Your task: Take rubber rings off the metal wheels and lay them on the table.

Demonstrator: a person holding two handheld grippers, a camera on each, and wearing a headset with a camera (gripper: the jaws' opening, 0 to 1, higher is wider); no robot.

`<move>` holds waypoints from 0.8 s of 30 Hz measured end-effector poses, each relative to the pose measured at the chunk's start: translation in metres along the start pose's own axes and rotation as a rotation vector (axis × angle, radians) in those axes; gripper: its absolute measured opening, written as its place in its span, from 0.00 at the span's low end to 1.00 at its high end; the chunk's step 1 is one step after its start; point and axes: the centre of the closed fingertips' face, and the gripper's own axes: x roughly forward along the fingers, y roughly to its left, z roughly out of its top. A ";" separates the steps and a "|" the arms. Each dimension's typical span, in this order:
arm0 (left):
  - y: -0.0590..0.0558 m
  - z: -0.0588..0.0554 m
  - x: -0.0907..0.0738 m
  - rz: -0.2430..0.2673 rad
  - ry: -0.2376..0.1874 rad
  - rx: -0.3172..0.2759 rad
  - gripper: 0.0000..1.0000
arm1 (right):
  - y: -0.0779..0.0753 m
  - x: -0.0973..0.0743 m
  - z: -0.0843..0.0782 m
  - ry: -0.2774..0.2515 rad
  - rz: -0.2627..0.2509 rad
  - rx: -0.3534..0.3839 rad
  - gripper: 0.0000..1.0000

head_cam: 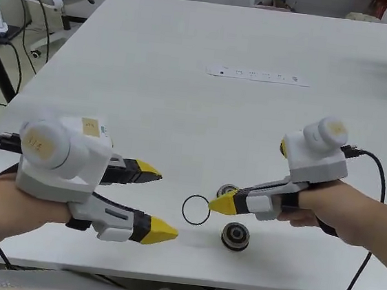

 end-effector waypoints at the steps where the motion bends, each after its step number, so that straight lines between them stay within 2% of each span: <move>1: 0.000 0.000 -0.001 0.002 0.000 -0.002 0.58 | 0.000 0.002 0.000 0.002 0.001 -0.001 0.00; 6: 0.002 -0.003 -0.005 0.012 -0.003 -0.013 0.58 | 0.001 0.012 -0.002 0.023 0.003 -0.007 0.00; 13: 0.003 -0.005 -0.007 0.022 -0.004 -0.020 0.58 | -0.008 0.021 -0.011 0.061 -0.030 -0.023 0.00; 18: 0.005 -0.006 -0.007 0.028 -0.006 -0.028 0.58 | -0.016 0.022 -0.018 0.097 -0.090 -0.063 0.00; 24: 0.005 -0.008 -0.006 0.026 0.003 -0.022 0.58 | -0.022 0.019 -0.020 0.111 -0.130 -0.091 0.00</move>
